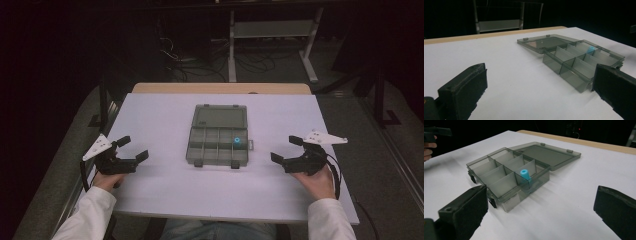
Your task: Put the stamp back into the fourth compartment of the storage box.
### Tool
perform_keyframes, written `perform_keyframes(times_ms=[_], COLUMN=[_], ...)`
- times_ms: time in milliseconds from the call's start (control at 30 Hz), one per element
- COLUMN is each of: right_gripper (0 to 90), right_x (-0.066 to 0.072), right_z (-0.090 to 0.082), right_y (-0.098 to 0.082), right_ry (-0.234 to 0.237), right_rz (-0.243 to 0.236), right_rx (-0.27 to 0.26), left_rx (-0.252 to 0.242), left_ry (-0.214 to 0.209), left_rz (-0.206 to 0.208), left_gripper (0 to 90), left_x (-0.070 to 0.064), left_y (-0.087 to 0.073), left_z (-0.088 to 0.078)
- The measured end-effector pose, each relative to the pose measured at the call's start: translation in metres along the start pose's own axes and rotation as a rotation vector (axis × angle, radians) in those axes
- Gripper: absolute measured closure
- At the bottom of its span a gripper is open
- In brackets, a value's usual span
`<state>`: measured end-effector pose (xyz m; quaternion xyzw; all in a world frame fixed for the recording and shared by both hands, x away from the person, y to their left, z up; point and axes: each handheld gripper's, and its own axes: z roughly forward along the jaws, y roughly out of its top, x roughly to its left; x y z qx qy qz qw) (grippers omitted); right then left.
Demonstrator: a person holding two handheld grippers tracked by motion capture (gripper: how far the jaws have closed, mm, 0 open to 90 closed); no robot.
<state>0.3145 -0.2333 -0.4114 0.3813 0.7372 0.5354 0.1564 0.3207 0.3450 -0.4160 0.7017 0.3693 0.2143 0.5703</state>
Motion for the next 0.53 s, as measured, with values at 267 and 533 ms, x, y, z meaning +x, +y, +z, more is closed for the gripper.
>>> perform_keyframes(times_ms=[267, 533], right_gripper=[0.0, 0.0], right_x=[-0.003, -0.006], right_z=[-0.010, -0.021], right_y=[-0.010, -0.019], right_ry=[-0.018, -0.030], right_rz=[0.005, 0.020], right_rx=[0.002, -0.006], left_rx=[0.000, -0.002], left_ry=[0.001, -0.001], left_rz=[0.001, 0.001], left_gripper=[0.0, 0.0], left_x=[0.000, 0.000], left_y=[0.000, 0.000], left_z=[0.000, 0.000])
